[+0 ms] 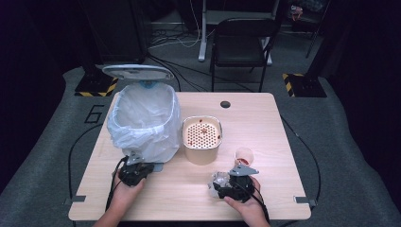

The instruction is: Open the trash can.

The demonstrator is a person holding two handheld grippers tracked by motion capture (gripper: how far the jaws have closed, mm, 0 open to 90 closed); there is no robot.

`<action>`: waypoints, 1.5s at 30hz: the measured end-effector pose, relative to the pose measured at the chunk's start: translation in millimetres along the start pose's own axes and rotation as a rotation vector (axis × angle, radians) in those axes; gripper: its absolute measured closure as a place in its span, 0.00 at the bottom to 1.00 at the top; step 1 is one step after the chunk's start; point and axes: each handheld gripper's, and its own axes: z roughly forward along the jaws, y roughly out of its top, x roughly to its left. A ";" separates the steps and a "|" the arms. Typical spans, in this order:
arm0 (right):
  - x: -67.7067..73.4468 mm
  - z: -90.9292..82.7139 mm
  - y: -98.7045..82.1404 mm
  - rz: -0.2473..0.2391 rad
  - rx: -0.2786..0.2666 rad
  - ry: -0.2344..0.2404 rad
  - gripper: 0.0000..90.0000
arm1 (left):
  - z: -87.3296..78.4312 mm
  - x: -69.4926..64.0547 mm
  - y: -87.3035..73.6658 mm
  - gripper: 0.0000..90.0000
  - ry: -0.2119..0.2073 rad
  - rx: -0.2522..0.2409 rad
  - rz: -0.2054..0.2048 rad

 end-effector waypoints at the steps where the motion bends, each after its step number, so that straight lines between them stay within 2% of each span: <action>1: 0.0 0.0 0.0 0.000 0.000 0.000 0.25 | 0.0 0.0 0.0 1.00 0.000 0.000 0.000; 5: 1.3 5.4 -3.4 -0.003 0.021 0.002 0.26 | -0.1 0.2 0.1 1.00 -0.001 0.001 0.005; 7: 1.5 6.9 -4.6 -0.022 0.027 -0.002 0.26 | -0.2 0.2 0.1 1.00 0.002 0.004 0.007; 13: 3.6 10.3 -7.6 -0.014 0.046 0.000 0.27 | -0.1 0.2 0.0 1.00 0.001 0.002 0.012; 14: 5.2 12.9 -9.3 -0.036 0.058 0.010 0.31 | -0.1 0.2 0.0 1.00 0.001 0.002 0.012; 16: 5.8 14.0 -9.6 -0.049 0.067 0.002 0.31 | -0.1 0.1 0.0 1.00 0.002 0.002 0.013; 17: 7.6 16.3 -10.6 -0.069 0.079 0.006 0.35 | -0.1 -0.2 0.0 1.00 0.002 0.003 0.010; 18: 8.3 16.4 -10.6 -0.067 0.082 0.008 0.36 | -1.4 1.6 0.3 1.00 0.009 0.023 0.034; 19: 8.2 16.7 -10.1 -0.084 0.083 0.003 0.39 | -1.4 1.5 0.3 1.00 0.009 0.023 0.035; 21: 9.1 17.3 -10.1 -0.081 0.080 0.006 0.42 | -1.4 1.4 0.3 1.00 0.010 0.023 0.035; 22: 10.1 17.4 -10.0 -0.097 0.085 0.022 0.51 | -1.7 1.4 0.4 1.00 0.013 0.027 0.039; 26: 12.7 16.5 -7.7 -0.147 0.086 0.033 0.70 | -1.8 1.7 0.6 1.00 0.014 0.029 0.045; 28: 14.2 15.2 -5.1 -0.147 0.074 0.036 0.78 | -1.7 1.4 0.6 1.00 0.015 0.028 0.042; 29: 14.2 15.2 -5.1 -0.147 0.074 0.036 0.78 | -1.7 1.4 0.6 1.00 0.015 0.028 0.042; 30: 13.5 13.4 -4.0 -0.151 0.075 0.047 0.81 | -1.7 1.2 0.5 1.00 0.015 0.028 0.040; 31: 13.2 11.7 -1.9 -0.134 0.057 0.064 0.83 | -1.7 1.4 0.6 1.00 0.016 0.028 0.045; 33: 13.9 7.7 0.9 -0.121 0.042 0.086 0.85 | -1.7 1.1 0.5 1.00 0.015 0.027 0.039; 36: 16.5 2.9 5.7 -0.129 0.018 0.099 0.86 | -1.8 1.5 0.6 1.00 0.015 0.028 0.044; 38: 16.0 1.9 6.4 -0.139 0.017 0.096 0.86 | -1.8 1.5 0.6 1.00 0.016 0.029 0.047; 45: 17.3 -7.3 15.1 -0.137 0.029 0.132 0.86 | -1.5 0.5 0.5 1.00 0.024 0.026 0.052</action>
